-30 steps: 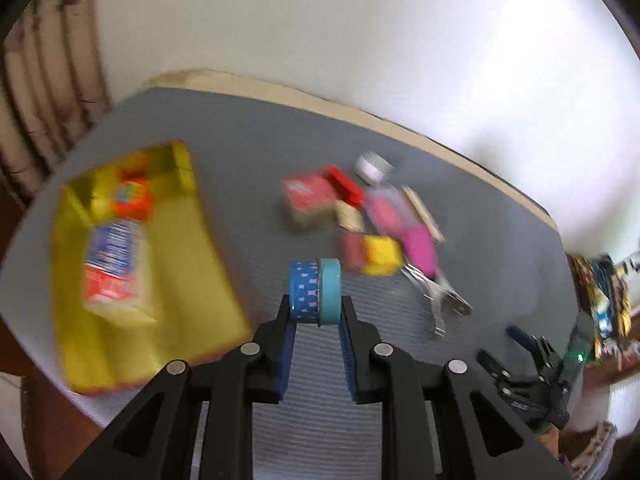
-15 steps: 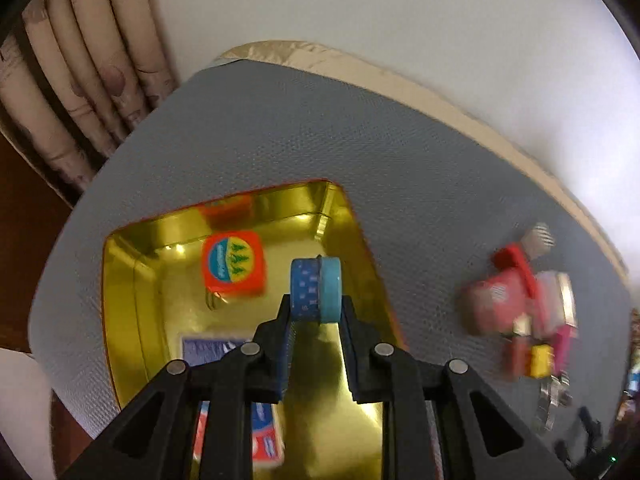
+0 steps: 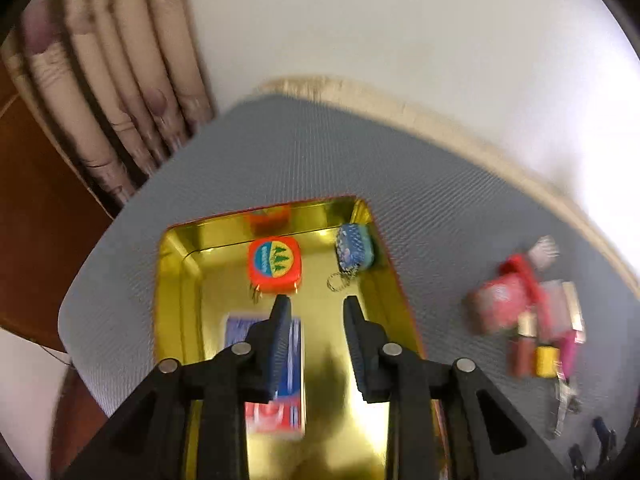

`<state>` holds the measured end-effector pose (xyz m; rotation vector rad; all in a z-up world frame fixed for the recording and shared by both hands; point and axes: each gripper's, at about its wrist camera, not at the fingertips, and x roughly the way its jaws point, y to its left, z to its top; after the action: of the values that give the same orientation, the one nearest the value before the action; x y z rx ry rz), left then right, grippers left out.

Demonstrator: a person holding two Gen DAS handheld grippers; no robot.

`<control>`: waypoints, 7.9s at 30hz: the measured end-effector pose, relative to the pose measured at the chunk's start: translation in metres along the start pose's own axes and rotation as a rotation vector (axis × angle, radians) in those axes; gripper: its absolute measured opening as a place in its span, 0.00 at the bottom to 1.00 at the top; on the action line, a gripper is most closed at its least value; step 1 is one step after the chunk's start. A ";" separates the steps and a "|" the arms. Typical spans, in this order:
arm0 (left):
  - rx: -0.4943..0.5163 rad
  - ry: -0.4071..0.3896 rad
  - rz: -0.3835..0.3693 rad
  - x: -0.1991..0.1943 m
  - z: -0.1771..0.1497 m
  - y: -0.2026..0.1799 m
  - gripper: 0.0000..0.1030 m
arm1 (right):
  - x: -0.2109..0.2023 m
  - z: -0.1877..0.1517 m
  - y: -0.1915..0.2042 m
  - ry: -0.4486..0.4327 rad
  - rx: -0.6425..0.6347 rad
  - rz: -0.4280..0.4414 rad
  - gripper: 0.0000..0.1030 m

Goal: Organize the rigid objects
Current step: 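Open the left tool to drop the keychain item into the tin, then grasp the red cream box with the right tool and drop it into the tin, then move the left tool toward the yellow cube among the remaining objects, then close the left tool on the yellow cube, then carry the yellow cube with the left tool and drop it into the tin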

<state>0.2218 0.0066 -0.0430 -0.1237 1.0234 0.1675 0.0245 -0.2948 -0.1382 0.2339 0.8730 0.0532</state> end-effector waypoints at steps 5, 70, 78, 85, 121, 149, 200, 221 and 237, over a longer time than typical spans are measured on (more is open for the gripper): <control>-0.049 -0.110 -0.009 -0.059 -0.061 0.023 0.40 | -0.030 0.049 0.062 -0.104 -0.140 0.068 1.00; 0.012 -0.107 0.081 -0.062 -0.136 0.053 0.40 | 0.002 0.087 0.117 -0.113 -0.166 -0.021 0.87; 0.281 -0.062 -0.073 -0.064 -0.158 -0.030 0.41 | 0.002 0.006 -0.041 0.003 0.082 -0.234 0.87; 0.246 0.069 -0.261 -0.040 -0.117 -0.094 0.41 | -0.005 0.008 -0.057 -0.043 0.156 -0.087 0.94; 0.525 0.200 -0.354 0.062 -0.045 -0.235 0.47 | -0.003 0.011 -0.046 -0.033 0.124 0.031 0.98; 0.152 0.446 -0.482 0.088 -0.007 -0.213 0.48 | -0.002 0.008 -0.046 -0.028 0.117 0.036 1.00; 0.057 0.297 -0.276 -0.007 -0.020 -0.013 0.29 | 0.007 0.010 -0.041 -0.012 0.087 0.005 1.00; 0.040 -0.010 -0.182 -0.030 -0.047 0.032 0.40 | 0.017 0.019 -0.021 0.020 0.039 -0.075 1.00; 0.098 -0.042 -0.139 -0.050 -0.121 0.020 0.47 | 0.038 0.116 0.107 0.025 -0.172 0.141 0.64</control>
<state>0.0909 0.0003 -0.0629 -0.1017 0.9754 -0.0069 0.1429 -0.2060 -0.0708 0.1333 0.8705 0.2623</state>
